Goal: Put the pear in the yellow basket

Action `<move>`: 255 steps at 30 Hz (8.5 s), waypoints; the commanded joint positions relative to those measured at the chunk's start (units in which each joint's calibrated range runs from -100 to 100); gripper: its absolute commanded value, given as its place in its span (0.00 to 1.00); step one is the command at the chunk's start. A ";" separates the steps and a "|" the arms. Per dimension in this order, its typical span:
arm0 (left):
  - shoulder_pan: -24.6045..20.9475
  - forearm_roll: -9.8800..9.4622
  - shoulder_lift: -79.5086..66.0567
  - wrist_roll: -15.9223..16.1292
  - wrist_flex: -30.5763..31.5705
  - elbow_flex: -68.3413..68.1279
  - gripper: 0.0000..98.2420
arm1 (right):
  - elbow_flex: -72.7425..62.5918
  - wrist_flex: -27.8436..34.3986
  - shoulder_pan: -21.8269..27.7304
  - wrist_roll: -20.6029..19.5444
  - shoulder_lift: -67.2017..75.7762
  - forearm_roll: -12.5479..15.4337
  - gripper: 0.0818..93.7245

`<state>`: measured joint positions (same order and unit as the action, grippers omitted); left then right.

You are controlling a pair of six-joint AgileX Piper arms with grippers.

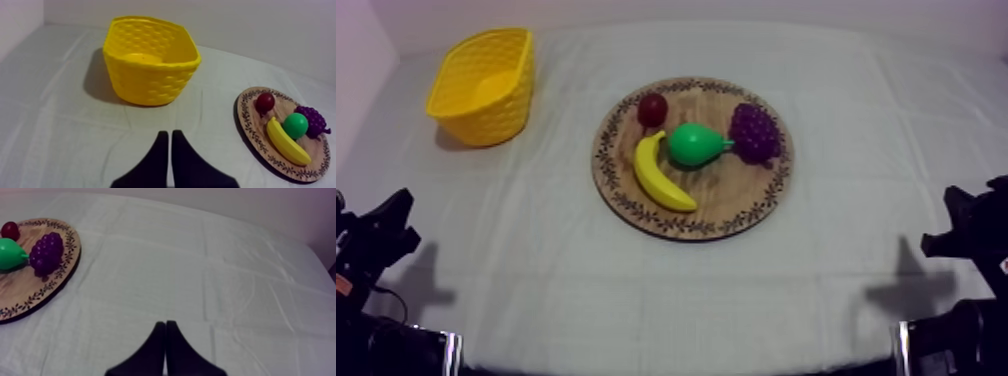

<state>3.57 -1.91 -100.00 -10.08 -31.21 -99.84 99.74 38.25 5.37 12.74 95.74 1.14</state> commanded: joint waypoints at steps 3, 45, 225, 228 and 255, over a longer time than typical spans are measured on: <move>-0.64 0.60 0.00 1.30 -5.83 1.30 0.08 | 0.04 -0.02 -0.01 -0.01 0.02 0.00 0.00; 18.42 -8.21 65.62 4.93 -4.65 65.58 0.07 | 0.04 -0.02 -0.01 -0.01 0.02 0.00 0.00; 0.25 -9.28 126.29 3.20 -26.21 93.33 0.69 | 0.04 -0.02 -0.92 -0.06 0.02 0.00 0.00; 0.55 -9.44 123.41 2.89 -24.85 90.78 0.58 | 0.04 -0.02 -0.92 -0.05 0.02 0.00 0.00; 0.74 -9.86 54.04 -3.19 -10.43 35.49 0.03 | 0.04 -0.02 -0.93 -0.03 0.02 0.00 0.00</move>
<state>4.48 -11.79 -34.86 -13.18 -42.73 -56.46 99.74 38.19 4.43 12.70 95.74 1.14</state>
